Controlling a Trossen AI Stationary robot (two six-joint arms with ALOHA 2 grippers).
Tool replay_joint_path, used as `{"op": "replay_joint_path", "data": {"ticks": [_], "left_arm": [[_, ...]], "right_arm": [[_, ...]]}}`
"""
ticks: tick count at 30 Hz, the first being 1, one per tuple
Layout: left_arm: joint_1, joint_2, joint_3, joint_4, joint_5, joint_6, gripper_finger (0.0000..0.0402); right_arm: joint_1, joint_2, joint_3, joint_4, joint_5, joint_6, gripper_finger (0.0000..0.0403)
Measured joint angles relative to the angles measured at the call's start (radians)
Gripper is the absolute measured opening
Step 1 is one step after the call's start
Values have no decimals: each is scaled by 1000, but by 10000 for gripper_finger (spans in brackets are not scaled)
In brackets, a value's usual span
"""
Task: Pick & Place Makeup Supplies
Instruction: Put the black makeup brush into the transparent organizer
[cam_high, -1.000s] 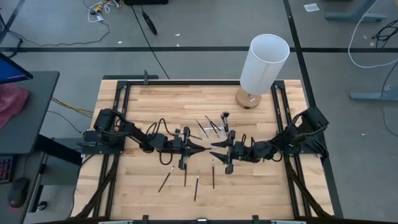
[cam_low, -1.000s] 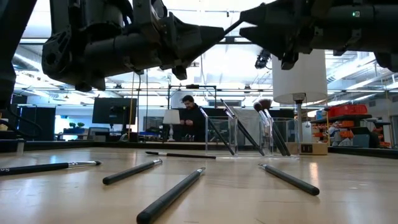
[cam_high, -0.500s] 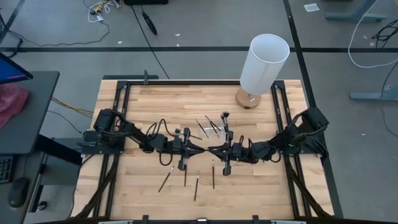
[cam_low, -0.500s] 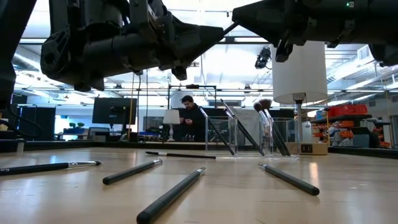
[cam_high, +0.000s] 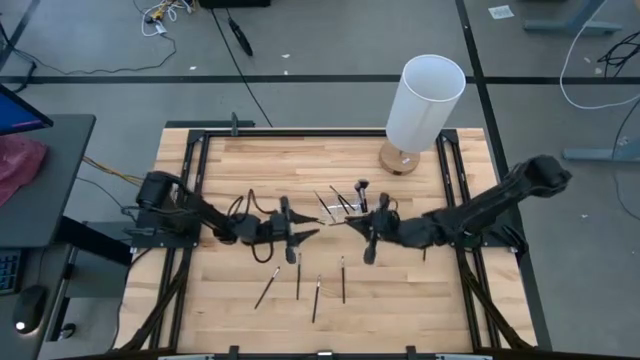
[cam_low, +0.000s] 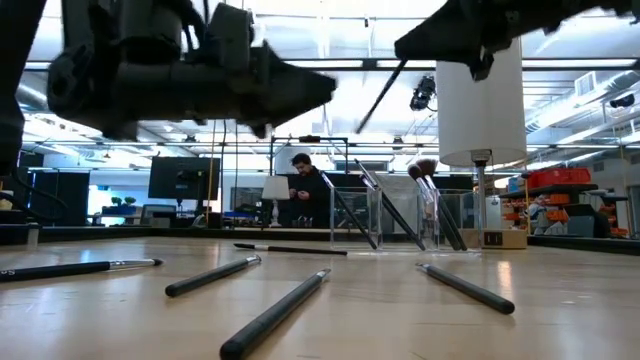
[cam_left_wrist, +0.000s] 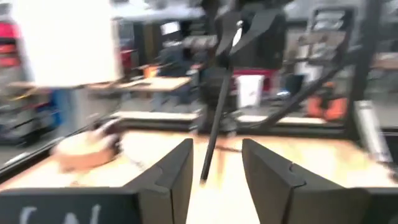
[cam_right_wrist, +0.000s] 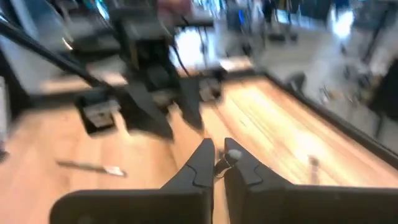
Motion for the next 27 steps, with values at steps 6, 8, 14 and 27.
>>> {"op": "replay_joint_path", "data": {"ticks": [6,8,14,27], "left_arm": [[-63,-129,-75,-222,-271,-21,151],[-85,-153,-87,-300,-363,-55,147],[-107,-160,-101,-397,-488,-111,133],[-105,-159,-101,-439,-461,-143,128]], "right_arm": [[-139,-4,245,-513,-143,72,10],[-196,22,299,-577,-219,68,10],[-341,127,408,-660,-360,16,10],[-504,281,484,-727,-696,7,10]]}}
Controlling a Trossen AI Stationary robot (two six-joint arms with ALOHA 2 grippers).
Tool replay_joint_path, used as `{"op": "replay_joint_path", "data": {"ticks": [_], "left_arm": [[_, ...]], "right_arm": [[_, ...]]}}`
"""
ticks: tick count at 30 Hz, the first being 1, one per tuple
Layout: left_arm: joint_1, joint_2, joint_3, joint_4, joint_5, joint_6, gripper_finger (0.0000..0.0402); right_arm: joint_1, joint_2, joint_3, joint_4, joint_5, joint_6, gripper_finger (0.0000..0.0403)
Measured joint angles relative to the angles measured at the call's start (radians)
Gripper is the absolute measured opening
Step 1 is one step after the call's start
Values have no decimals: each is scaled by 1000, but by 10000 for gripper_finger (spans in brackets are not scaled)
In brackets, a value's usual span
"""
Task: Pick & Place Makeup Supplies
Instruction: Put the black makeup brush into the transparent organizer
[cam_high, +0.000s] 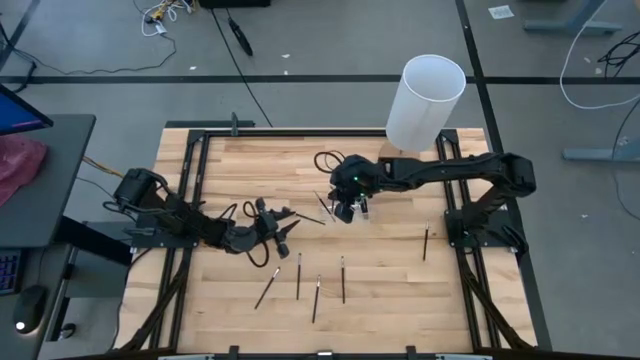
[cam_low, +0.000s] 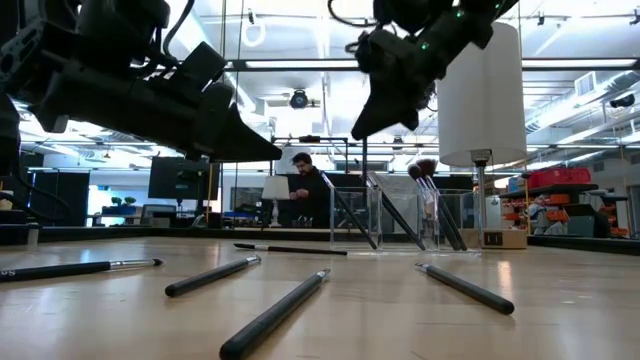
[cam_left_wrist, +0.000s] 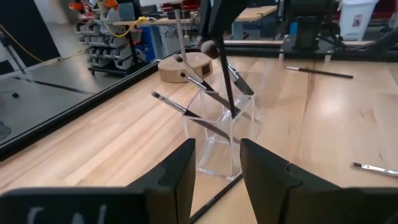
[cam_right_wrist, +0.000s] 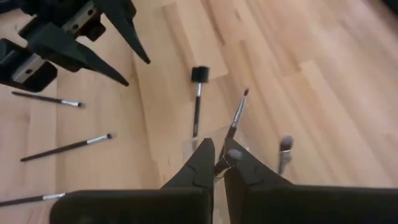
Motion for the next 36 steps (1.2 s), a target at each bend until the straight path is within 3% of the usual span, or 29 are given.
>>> {"op": "replay_joint_path", "data": {"ticks": [11,22,36], "left_arm": [[0,0,0,-12,10,-6,128],[0,0,0,-11,10,-6,128],[0,1,0,-11,10,-24,128]], "right_arm": [[-11,106,0,19,-59,9,19],[-14,119,0,53,-58,9,27],[-26,190,-1,142,-57,-16,89]]}}
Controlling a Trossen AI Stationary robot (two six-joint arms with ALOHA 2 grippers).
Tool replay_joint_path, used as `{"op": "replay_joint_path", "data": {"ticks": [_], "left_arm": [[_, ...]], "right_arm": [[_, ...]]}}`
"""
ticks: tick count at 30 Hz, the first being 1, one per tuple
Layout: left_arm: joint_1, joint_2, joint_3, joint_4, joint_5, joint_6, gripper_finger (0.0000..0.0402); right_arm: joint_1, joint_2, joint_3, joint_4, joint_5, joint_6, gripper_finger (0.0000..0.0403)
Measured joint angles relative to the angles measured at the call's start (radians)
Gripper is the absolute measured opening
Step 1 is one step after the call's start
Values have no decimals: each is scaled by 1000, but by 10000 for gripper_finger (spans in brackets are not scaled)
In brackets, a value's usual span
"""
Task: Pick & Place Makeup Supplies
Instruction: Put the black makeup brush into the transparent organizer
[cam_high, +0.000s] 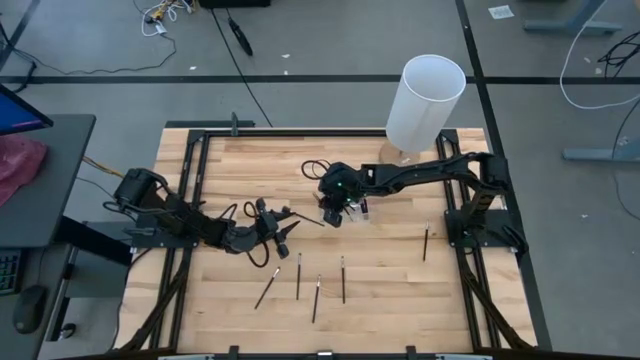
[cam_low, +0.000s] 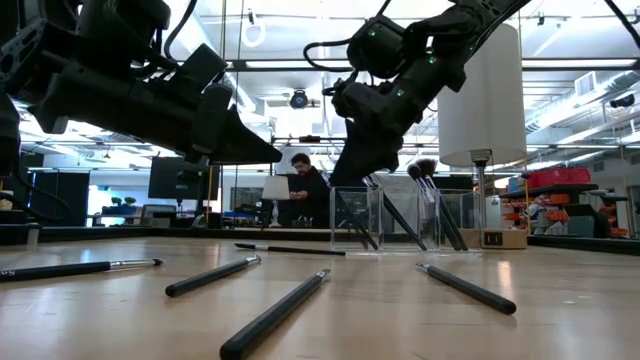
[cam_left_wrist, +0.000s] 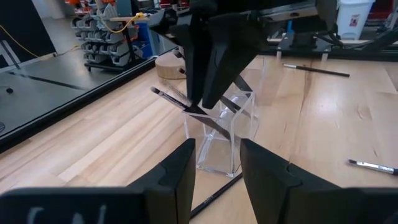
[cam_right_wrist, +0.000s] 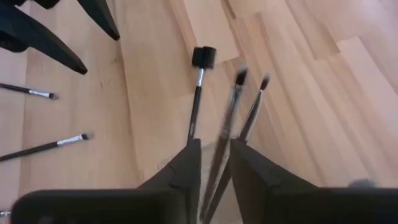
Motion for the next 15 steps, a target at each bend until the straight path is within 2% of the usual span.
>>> {"op": "replay_joint_path", "data": {"ticks": [8,15], "left_arm": [[0,0,0,0,0,0,128],[0,0,0,1,1,-1,128]], "right_arm": [[-9,-46,0,5,10,-1,152],[7,-157,0,-18,29,-12,162]]}}
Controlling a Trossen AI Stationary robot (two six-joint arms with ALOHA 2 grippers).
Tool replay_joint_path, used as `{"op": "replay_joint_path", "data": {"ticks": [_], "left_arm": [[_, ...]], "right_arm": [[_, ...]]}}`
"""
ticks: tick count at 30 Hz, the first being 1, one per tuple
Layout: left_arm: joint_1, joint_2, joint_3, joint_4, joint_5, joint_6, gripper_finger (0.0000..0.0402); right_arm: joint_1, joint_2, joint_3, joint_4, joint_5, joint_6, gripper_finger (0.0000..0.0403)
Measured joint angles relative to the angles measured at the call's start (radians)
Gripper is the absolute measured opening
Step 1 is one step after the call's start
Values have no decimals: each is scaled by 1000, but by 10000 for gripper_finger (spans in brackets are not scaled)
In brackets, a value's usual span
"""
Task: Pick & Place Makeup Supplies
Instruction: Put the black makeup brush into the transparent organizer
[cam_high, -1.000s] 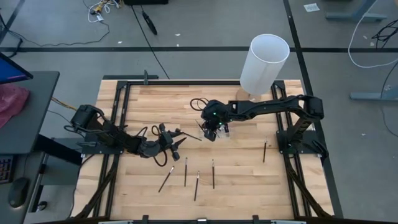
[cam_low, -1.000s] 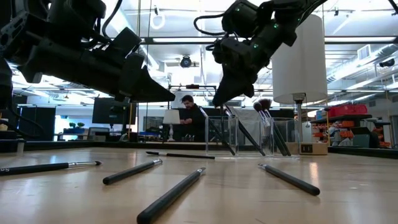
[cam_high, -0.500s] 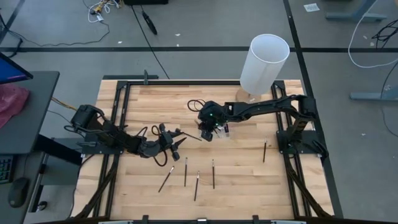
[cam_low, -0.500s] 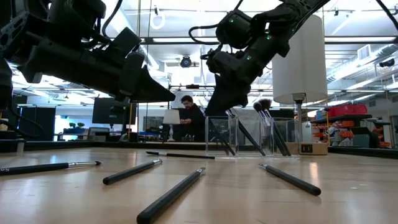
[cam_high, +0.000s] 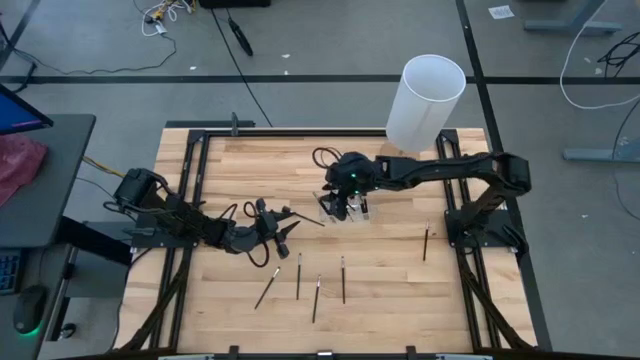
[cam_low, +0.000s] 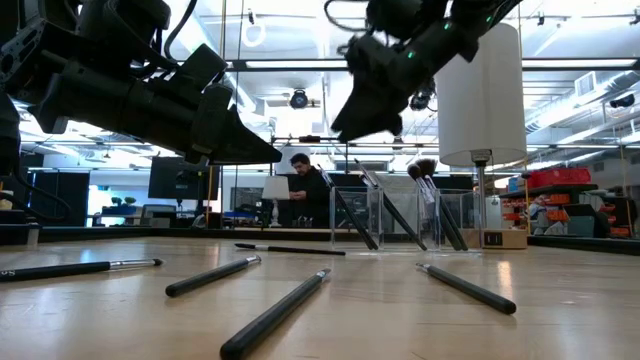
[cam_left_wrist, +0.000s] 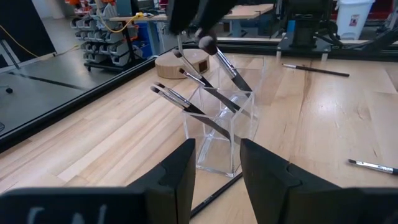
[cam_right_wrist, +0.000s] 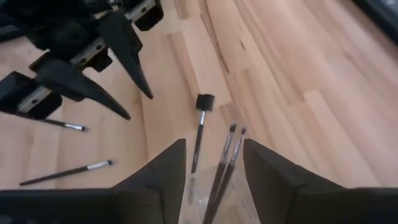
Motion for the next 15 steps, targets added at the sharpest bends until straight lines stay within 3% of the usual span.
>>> {"op": "replay_joint_path", "data": {"ticks": [9,15], "left_arm": [[0,0,0,0,0,-26,128],[0,0,0,0,2,-33,128]], "right_arm": [[188,-122,0,-174,308,-19,140],[385,-130,0,-350,438,98,122]]}}
